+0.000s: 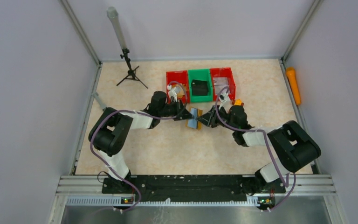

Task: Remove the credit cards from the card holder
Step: Place the card holder at the center of the board.

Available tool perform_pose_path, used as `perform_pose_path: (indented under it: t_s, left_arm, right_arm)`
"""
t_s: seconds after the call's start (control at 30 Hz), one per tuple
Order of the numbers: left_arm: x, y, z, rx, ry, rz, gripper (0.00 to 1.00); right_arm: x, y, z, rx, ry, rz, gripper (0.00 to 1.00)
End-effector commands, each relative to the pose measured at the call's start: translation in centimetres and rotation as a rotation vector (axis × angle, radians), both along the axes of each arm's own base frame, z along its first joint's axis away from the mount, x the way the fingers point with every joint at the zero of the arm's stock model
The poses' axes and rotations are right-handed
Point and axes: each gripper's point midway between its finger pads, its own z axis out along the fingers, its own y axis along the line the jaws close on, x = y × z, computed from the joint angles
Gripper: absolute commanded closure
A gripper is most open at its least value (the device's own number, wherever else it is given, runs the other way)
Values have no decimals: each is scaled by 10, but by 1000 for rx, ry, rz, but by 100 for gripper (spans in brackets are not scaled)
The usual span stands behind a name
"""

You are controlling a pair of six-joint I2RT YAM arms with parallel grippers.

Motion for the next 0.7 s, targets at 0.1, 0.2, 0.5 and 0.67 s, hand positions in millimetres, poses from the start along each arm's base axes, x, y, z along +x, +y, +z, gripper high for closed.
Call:
perform_pose_path:
  t_s: [0.1,0.2,0.5,0.67]
  left_arm:
    - [0,-11,33,-64,-99,-49,100]
    - [0,-11,34,-68,-101,-51,100]
    - [0,-12,36,-75,-106,-54,100]
    - [-1,-12,38,-80,-111,-55,100]
  right_arm:
    - [10,11,28,46,-79,25,81]
    - [10,11,29,45,-84,25,83]
    - [9,11,28,44,-81,26,72]
    - [10,10,28,37,-82,24,64]
